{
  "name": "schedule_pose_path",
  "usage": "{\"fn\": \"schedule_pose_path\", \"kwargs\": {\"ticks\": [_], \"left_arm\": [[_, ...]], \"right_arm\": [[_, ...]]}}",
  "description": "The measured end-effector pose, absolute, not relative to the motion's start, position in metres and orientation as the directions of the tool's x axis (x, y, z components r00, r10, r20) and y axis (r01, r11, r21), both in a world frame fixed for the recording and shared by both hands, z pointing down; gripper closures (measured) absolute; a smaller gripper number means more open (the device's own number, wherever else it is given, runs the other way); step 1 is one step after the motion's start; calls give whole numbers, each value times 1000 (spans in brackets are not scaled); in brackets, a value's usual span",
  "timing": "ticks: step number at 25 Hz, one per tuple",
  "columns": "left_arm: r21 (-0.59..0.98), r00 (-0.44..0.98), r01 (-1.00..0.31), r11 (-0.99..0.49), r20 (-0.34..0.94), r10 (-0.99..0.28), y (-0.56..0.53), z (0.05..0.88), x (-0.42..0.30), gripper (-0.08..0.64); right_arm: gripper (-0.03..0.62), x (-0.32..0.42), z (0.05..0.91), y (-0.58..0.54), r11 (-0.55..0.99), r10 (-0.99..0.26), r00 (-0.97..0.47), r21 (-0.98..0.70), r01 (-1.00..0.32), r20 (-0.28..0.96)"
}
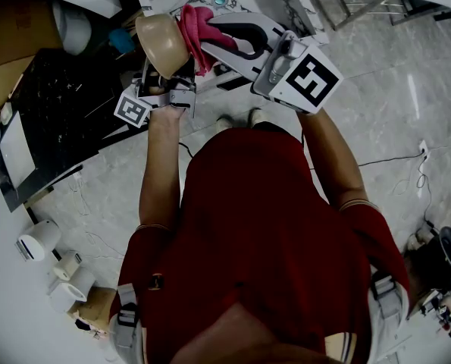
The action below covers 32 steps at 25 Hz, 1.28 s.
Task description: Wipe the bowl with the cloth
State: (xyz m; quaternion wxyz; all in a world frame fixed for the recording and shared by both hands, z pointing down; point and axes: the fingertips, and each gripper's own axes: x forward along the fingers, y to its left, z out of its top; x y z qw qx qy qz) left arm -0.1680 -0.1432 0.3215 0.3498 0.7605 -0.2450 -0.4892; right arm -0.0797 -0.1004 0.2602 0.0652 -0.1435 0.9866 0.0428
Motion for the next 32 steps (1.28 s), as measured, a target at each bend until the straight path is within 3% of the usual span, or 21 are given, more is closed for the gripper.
{"fn": "schedule_pose_path", "kwargs": {"ticks": [13,32], "left_arm": [[745,449,14,-667,-601,-661,-137,316,-159,535],[722,446,47,-691,-634,-632,-138,306,-157,537]], "right_arm": [[525,-77,259,-109,945,-309,-937,55,-322,-163],[525,-77,281,-116,945,-324,-942,12,-327,-88]]}}
